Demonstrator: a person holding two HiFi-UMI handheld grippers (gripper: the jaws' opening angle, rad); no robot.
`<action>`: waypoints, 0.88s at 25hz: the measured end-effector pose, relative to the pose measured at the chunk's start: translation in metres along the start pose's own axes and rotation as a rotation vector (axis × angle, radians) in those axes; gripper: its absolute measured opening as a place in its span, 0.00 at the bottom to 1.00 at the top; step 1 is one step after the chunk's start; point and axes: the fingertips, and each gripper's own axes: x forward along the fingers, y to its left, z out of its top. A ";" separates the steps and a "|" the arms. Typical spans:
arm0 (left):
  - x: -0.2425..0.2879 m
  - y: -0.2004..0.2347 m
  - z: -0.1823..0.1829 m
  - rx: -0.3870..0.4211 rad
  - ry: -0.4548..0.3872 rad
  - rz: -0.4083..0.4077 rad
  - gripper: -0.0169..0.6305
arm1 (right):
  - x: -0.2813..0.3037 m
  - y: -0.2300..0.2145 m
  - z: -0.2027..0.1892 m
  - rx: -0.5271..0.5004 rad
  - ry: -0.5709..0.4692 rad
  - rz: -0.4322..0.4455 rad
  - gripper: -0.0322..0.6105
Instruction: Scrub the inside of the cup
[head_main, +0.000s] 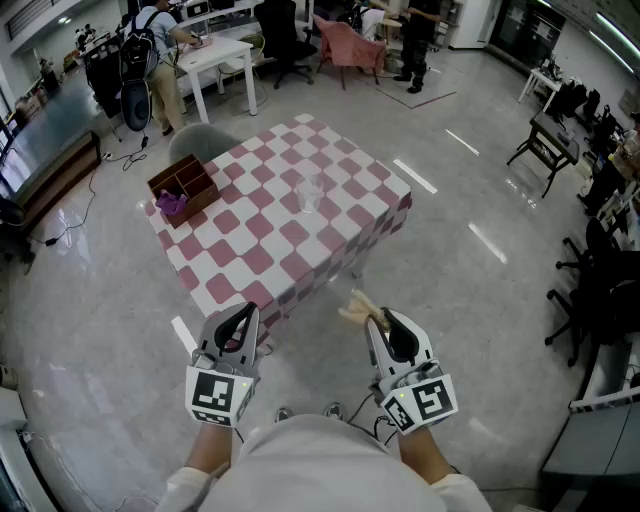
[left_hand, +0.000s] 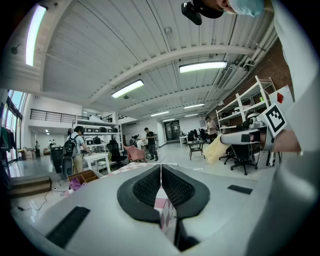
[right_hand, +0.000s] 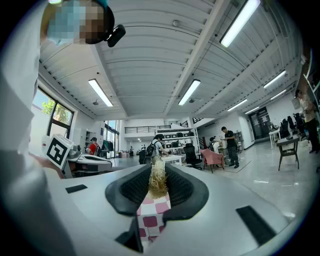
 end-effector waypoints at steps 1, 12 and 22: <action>0.000 -0.001 0.001 -0.003 0.001 0.000 0.08 | -0.001 -0.001 0.000 0.000 0.001 0.000 0.21; 0.007 -0.014 0.001 -0.022 0.013 0.032 0.08 | -0.012 -0.016 0.007 0.035 -0.035 0.038 0.21; 0.021 -0.047 -0.005 -0.026 0.035 0.076 0.08 | -0.038 -0.064 -0.006 0.076 -0.012 0.046 0.21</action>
